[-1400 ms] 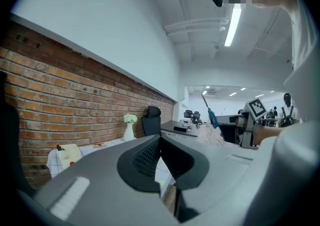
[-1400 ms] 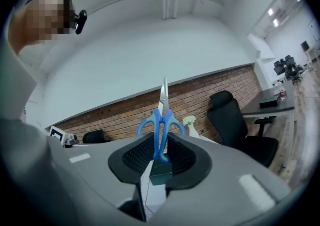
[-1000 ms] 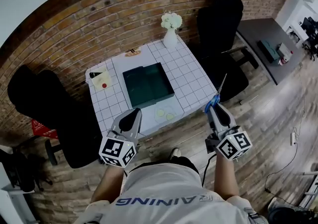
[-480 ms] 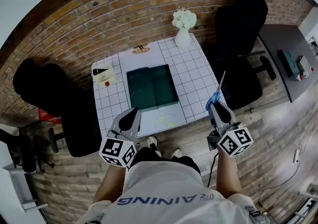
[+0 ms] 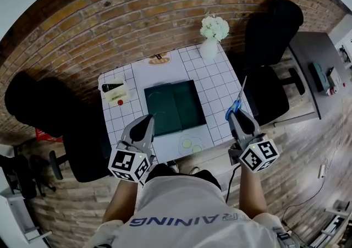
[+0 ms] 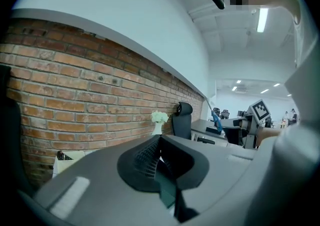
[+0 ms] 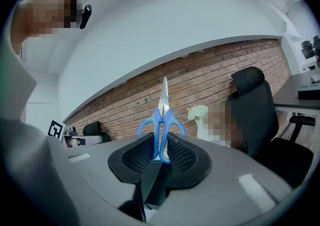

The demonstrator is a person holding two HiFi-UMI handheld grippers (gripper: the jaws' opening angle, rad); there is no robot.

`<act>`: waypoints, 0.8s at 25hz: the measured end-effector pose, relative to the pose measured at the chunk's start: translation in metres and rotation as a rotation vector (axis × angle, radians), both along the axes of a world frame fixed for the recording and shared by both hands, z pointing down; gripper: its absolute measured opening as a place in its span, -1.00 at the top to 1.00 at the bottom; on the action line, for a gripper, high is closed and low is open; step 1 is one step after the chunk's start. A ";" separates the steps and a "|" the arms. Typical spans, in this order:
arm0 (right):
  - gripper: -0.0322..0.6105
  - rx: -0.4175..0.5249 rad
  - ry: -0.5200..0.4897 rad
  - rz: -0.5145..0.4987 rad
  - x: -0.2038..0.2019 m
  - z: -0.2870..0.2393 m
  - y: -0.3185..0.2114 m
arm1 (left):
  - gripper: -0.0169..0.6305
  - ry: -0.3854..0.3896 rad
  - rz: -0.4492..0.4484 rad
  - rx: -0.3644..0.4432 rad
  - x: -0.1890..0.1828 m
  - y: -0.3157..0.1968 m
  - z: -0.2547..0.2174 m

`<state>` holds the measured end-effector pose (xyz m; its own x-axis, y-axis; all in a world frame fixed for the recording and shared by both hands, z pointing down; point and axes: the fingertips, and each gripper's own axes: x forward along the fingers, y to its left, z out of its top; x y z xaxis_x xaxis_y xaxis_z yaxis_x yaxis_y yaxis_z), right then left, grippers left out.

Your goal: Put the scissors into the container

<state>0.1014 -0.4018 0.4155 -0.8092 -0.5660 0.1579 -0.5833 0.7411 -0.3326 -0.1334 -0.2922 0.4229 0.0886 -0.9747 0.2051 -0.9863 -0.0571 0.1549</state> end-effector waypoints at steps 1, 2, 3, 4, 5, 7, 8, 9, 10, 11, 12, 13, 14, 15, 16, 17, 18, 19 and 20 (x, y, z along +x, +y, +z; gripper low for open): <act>0.59 -0.002 0.011 -0.002 -0.012 0.003 -0.002 | 0.94 -0.002 0.002 -0.003 -0.011 -0.003 0.003; 0.59 -0.005 0.024 -0.007 -0.024 0.006 -0.003 | 0.94 -0.003 0.004 -0.007 -0.021 -0.005 0.006; 0.59 -0.009 0.038 -0.013 -0.035 0.009 -0.004 | 0.94 0.000 0.007 -0.012 -0.029 -0.008 0.010; 0.59 -0.013 0.050 -0.019 -0.045 0.013 -0.004 | 0.94 0.005 0.011 -0.015 -0.036 -0.009 0.014; 0.59 -0.019 0.057 -0.023 -0.053 0.015 -0.005 | 0.94 0.011 0.014 -0.018 -0.041 -0.010 0.017; 0.59 -0.032 0.062 -0.026 -0.064 0.022 -0.007 | 0.94 0.021 0.014 -0.026 -0.049 -0.009 0.023; 0.59 -0.039 0.067 -0.030 -0.068 0.025 -0.008 | 0.94 0.025 0.010 -0.029 -0.052 -0.009 0.025; 0.59 -0.045 0.077 -0.038 -0.072 0.028 -0.010 | 0.94 0.029 0.004 -0.031 -0.055 -0.008 0.026; 0.59 -0.051 0.086 -0.048 -0.076 0.031 -0.013 | 0.94 0.032 -0.003 -0.033 -0.057 -0.008 0.027; 0.59 -0.057 0.092 -0.057 -0.079 0.033 -0.017 | 0.94 0.034 -0.013 -0.037 -0.060 -0.008 0.029; 0.59 -0.064 0.097 -0.066 -0.083 0.036 -0.020 | 0.94 0.036 -0.023 -0.044 -0.062 -0.008 0.030; 0.59 -0.072 0.104 -0.077 -0.087 0.039 -0.024 | 0.94 0.037 -0.035 -0.051 -0.065 -0.009 0.032; 0.59 -0.078 0.115 -0.090 -0.091 0.043 -0.027 | 0.94 0.039 -0.046 -0.056 -0.066 -0.010 0.033; 0.59 -0.081 0.132 -0.106 -0.095 0.047 -0.031 | 0.94 0.041 -0.055 -0.056 -0.066 -0.012 0.032; 0.59 -0.085 0.151 -0.123 -0.099 0.053 -0.033 | 0.94 0.040 -0.061 -0.054 -0.065 -0.014 0.032; 0.59 -0.094 0.174 -0.139 -0.103 0.061 -0.034 | 0.94 0.037 -0.066 -0.053 -0.064 -0.014 0.033; 0.59 -0.113 0.198 -0.150 -0.106 0.072 -0.033 | 0.94 0.035 -0.072 -0.053 -0.063 -0.015 0.035; 0.59 -0.140 0.225 -0.159 -0.108 0.085 -0.032 | 0.94 0.035 -0.080 -0.053 -0.062 -0.015 0.037; 0.59 -0.172 0.255 -0.166 -0.110 0.100 -0.031 | 0.94 0.039 -0.088 -0.056 -0.061 -0.014 0.040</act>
